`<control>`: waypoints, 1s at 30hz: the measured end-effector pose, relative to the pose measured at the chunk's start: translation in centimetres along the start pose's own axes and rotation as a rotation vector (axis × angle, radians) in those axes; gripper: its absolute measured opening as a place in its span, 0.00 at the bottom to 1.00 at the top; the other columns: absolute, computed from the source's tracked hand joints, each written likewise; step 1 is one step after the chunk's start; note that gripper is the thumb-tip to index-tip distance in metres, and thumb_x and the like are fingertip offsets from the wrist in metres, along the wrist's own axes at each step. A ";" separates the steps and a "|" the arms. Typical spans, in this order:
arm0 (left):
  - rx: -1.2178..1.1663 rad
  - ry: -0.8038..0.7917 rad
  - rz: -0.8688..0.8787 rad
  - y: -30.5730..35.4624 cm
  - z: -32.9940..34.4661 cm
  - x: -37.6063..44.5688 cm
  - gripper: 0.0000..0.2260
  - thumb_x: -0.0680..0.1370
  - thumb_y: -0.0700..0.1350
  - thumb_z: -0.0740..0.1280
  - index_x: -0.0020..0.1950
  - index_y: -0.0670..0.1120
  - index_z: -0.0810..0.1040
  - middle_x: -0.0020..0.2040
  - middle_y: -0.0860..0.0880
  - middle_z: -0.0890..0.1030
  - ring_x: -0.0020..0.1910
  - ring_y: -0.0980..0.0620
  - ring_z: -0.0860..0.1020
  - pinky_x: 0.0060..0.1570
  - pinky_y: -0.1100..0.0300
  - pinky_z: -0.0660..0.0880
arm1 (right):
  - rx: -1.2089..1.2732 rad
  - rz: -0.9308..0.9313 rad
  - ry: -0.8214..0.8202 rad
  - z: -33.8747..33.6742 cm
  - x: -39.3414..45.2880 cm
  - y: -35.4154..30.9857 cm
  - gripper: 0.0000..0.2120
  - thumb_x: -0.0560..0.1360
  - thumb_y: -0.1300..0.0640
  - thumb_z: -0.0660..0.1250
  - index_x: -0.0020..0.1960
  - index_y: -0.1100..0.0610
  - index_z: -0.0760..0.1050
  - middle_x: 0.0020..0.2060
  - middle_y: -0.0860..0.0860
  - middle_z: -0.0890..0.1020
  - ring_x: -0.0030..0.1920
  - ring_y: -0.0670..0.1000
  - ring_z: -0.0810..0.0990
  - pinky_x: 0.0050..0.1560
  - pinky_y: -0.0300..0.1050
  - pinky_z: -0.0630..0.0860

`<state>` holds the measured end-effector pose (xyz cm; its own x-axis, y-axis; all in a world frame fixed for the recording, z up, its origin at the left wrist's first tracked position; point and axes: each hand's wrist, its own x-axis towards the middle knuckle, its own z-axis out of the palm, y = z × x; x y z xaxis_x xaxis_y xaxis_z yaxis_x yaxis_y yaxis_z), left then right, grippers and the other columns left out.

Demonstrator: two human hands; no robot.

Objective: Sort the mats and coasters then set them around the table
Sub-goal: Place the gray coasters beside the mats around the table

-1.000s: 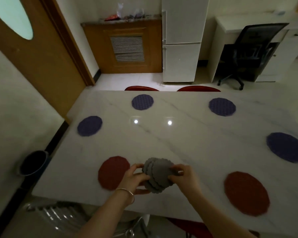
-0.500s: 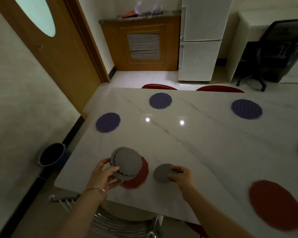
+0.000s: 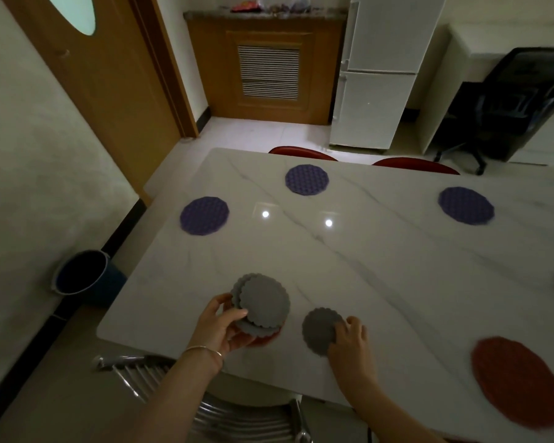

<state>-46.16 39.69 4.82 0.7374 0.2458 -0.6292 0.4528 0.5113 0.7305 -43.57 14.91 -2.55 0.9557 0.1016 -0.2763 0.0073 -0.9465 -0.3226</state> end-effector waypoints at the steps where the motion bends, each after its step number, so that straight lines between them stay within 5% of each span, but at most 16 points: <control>1: -0.005 -0.017 0.001 -0.1 0.4 0.0 0.14 0.73 0.32 0.67 0.53 0.49 0.76 0.52 0.43 0.81 0.45 0.43 0.82 0.31 0.52 0.79 | -0.054 -0.036 -0.020 0.1 -0.2 0.1 0.20 0.78 0.58 0.58 0.69 0.59 0.66 0.70 0.56 0.62 0.66 0.57 0.63 0.64 0.46 0.70; 8: 0.045 -0.133 -0.024 -1.1 4.0 0.0 0.16 0.74 0.33 0.66 0.57 0.49 0.75 0.51 0.40 0.81 0.48 0.38 0.80 0.46 0.41 0.78 | 0.136 -0.037 0.052 -1.5 -2.1 1.1 0.22 0.79 0.56 0.59 0.72 0.55 0.64 0.70 0.54 0.64 0.69 0.54 0.63 0.67 0.45 0.68; 16: 0.185 -0.298 -0.078 -4.4 14.8 -1.1 0.13 0.73 0.33 0.68 0.52 0.49 0.76 0.47 0.39 0.82 0.42 0.40 0.82 0.32 0.53 0.79 | 0.450 -0.042 0.360 -9.1 -3.3 5.4 0.18 0.80 0.58 0.58 0.70 0.56 0.68 0.63 0.52 0.72 0.54 0.46 0.73 0.53 0.34 0.69; 21: 0.233 -0.403 -0.107 -7.9 22.0 -3.6 0.15 0.72 0.36 0.69 0.56 0.49 0.77 0.50 0.39 0.83 0.46 0.40 0.83 0.37 0.52 0.80 | 0.512 -0.170 0.385 -13.0 -4.6 12.6 0.34 0.72 0.47 0.71 0.73 0.52 0.61 0.62 0.44 0.66 0.58 0.43 0.70 0.54 0.29 0.71; 24: 0.288 -0.417 -0.109 -10.4 26.5 -4.9 0.15 0.72 0.36 0.70 0.56 0.49 0.76 0.51 0.40 0.82 0.45 0.41 0.83 0.38 0.51 0.80 | 0.454 -0.200 0.386 -14.3 -5.7 18.2 0.40 0.65 0.40 0.74 0.72 0.51 0.64 0.65 0.49 0.67 0.59 0.43 0.69 0.57 0.30 0.69; 30: 0.361 -0.460 -0.153 -16.3 36.0 -7.3 0.14 0.73 0.36 0.69 0.57 0.49 0.76 0.48 0.43 0.84 0.44 0.42 0.83 0.40 0.47 0.81 | 0.440 -0.050 0.387 -16.2 -7.1 28.6 0.37 0.63 0.40 0.75 0.67 0.54 0.70 0.66 0.53 0.68 0.61 0.52 0.73 0.59 0.38 0.72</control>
<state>-40.83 -0.09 7.09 0.7552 -0.2312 -0.6134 0.6529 0.1808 0.7356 -45.36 -17.81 4.91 0.9959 -0.0542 0.0726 0.0116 -0.7187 -0.6952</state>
